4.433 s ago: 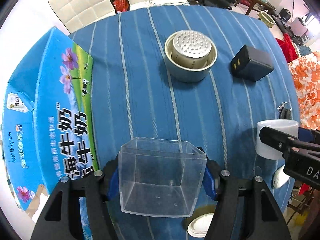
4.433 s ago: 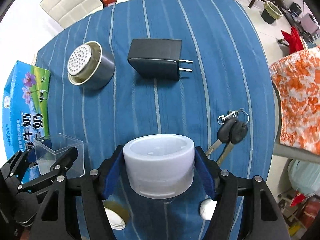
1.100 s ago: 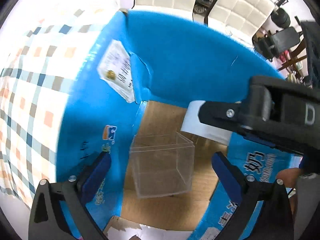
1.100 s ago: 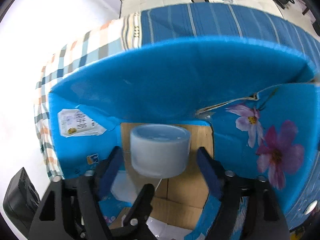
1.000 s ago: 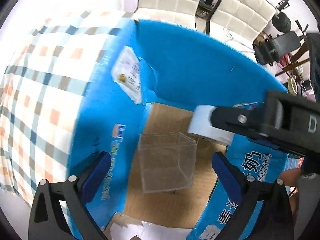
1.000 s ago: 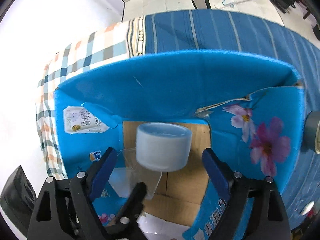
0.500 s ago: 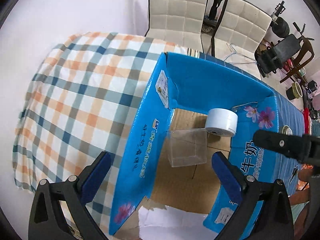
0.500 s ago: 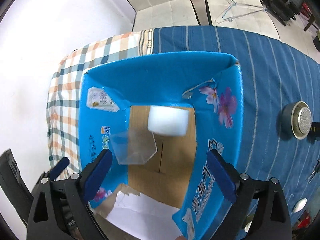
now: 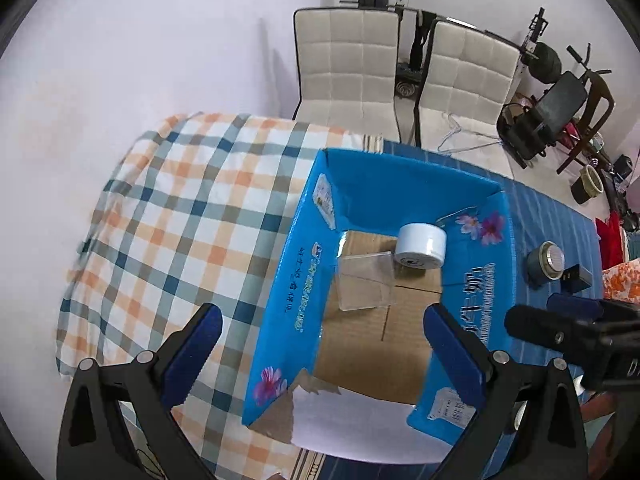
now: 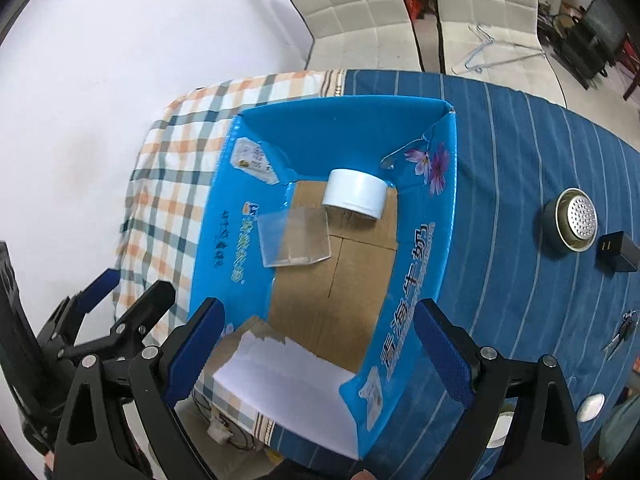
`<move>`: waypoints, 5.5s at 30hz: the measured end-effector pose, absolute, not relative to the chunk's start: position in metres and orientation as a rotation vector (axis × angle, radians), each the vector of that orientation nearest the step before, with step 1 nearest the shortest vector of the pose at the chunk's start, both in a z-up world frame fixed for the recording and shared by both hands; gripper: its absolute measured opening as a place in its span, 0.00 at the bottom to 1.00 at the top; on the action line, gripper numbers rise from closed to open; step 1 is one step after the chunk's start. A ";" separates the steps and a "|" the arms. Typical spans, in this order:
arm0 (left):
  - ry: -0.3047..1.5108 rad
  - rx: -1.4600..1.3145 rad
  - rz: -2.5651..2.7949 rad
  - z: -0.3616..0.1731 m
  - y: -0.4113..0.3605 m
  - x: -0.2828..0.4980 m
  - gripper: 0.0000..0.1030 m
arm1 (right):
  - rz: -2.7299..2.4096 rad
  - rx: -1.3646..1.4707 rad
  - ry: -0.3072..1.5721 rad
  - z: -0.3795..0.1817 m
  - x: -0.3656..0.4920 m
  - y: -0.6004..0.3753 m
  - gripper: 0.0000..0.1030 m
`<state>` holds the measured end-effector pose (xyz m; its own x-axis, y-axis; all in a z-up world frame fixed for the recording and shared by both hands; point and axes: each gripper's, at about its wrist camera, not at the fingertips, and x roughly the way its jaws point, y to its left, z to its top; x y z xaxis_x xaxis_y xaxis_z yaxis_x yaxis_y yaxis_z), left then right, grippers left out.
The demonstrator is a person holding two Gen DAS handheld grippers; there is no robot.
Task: Organize rigid objects
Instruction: 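Grasp the gold-lidded tin with the left gripper while the right gripper grasps the white earbud case, then carry the tin and earbud case over the blue box with both grippers, then open both grippers to drop the tin and earbud case in the box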
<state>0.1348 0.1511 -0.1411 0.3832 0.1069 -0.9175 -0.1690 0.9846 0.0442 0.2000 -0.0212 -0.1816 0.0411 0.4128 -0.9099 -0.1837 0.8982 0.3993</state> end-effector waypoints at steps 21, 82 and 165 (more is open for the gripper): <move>1.312 0.123 -0.224 -0.202 -0.071 0.109 1.00 | 0.109 0.405 1.466 -0.208 0.126 -0.264 0.95; 1.430 0.263 -0.285 -0.297 -0.164 0.067 0.60 | -0.156 0.185 1.489 -0.319 0.060 -0.349 0.59; 1.518 0.229 -0.159 -0.294 0.136 0.128 0.95 | 0.781 -0.448 1.497 -0.321 0.117 0.076 0.75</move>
<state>0.1278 0.1358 -0.2940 0.0491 0.0386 -0.9981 0.2452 0.9682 0.0495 0.1172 0.0764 -0.3213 -0.0979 0.1818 -0.9784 -0.6980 0.6882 0.1978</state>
